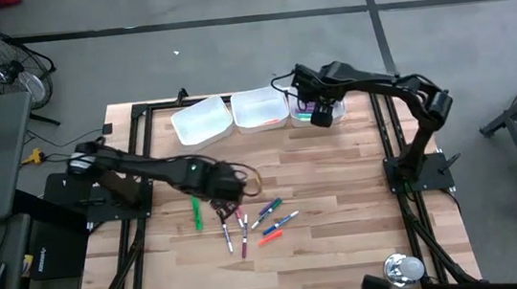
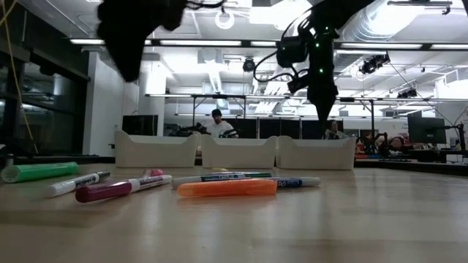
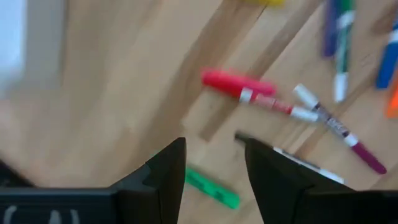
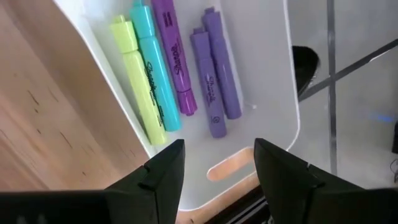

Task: Pick & Place Markers
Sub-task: Put the green highlighter pen into the right white bin

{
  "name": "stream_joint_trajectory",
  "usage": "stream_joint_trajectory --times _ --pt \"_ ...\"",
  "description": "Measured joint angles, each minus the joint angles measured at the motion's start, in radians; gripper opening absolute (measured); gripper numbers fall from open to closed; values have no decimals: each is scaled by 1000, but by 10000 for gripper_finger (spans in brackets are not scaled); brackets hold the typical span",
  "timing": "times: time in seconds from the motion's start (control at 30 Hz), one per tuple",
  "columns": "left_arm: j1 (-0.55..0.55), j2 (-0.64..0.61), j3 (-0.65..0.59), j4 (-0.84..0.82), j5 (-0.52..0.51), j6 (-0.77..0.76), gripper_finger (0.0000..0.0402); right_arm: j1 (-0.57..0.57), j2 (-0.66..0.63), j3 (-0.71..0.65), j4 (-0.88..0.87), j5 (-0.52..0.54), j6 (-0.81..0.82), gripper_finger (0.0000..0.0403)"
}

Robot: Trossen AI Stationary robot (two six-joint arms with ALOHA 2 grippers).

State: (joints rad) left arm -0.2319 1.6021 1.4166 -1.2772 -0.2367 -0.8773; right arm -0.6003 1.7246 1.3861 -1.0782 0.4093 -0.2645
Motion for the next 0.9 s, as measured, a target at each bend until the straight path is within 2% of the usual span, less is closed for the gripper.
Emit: stream_joint_trajectory --times 0.1,0.2,0.33,0.5,0.6,0.9 --pt "-1 -83 -135 105 43 -205 161 2 -23 0 4 0 0 181" --pt "-11 -174 -242 131 88 -395 161 6 -44 0 7 0 -1 181" --pt "-12 -215 -353 142 130 -581 161 14 -62 0 16 -1 15 181" --pt "-11 -212 -458 192 249 -674 161 38 -65 0 14 -21 21 181" --pt "-11 -190 -522 326 300 -710 161 53 -65 0 20 -24 21 181" --pt "-11 -177 -580 399 297 -790 161 67 -65 -1 23 -25 19 181"
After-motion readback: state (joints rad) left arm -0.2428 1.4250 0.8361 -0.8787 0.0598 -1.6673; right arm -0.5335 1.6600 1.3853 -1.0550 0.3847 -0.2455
